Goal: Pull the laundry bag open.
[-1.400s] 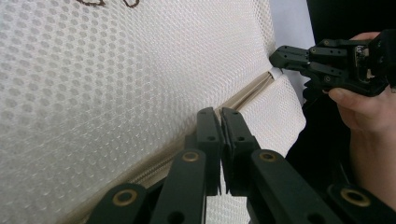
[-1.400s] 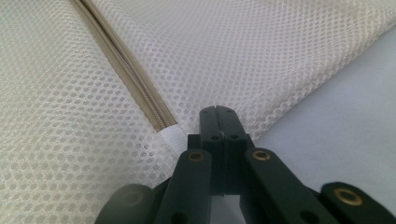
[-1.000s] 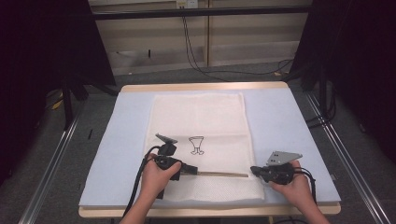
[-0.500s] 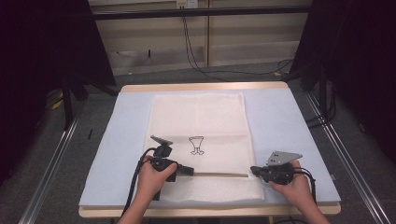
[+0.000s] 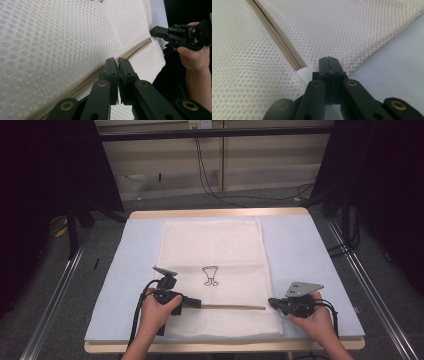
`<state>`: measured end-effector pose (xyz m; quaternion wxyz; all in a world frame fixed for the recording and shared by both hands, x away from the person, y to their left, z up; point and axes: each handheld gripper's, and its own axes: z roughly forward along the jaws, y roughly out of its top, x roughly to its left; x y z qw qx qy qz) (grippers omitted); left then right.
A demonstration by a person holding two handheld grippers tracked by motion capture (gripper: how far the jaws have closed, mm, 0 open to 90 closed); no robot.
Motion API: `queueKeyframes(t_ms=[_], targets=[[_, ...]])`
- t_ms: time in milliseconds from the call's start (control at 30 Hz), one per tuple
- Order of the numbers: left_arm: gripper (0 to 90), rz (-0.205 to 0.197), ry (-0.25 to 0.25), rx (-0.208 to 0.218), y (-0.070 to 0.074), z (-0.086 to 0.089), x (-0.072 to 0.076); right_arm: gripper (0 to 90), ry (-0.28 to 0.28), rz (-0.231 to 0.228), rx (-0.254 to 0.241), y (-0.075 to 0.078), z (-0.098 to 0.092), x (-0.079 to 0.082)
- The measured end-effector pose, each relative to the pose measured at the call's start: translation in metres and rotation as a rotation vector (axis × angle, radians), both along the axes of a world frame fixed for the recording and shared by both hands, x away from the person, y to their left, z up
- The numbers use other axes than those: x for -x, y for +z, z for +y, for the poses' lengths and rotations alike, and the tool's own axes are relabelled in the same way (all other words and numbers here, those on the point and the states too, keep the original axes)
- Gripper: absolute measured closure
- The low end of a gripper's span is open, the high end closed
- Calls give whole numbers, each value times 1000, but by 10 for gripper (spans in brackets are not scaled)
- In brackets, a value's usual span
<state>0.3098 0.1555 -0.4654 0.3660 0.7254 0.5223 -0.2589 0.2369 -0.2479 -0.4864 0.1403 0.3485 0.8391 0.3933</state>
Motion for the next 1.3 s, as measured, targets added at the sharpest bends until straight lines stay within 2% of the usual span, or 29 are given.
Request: queueKeyframes(t_ms=[200, 300, 433, 500, 567, 867, 1033, 1233, 1300], targets=[[874, -2, 5, 7, 1, 3, -1, 900, 6, 1, 2, 0, 0, 0], [873, -5, 0, -5, 1, 4, -2, 900, 2, 2, 0, 0, 0, 0], [873, 10, 1, 7, 1, 4, -3, 900, 1, 2, 2, 0, 0, 0], [874, -2, 1, -8, 1, 4, -2, 900, 2, 2, 1, 0, 0, 0], [873, -7, -10, -2, 1, 7, -3, 900, 1, 3, 1, 0, 0, 0], [873, 15, 23, 0, 3, 16, -2, 900, -4, 7, 0, 0, 0, 0], [873, 1, 31, 6, 3, 25, -2, 900, 0, 6, -1, 0, 0, -1], [873, 12, 62, 15, 5, 37, -1, 900, 0, 4, 1, 0, 1, -1], [873, 16, 59, 23, 4, 40, -1, 900, -3, 3, 3, 0, 1, -1]])
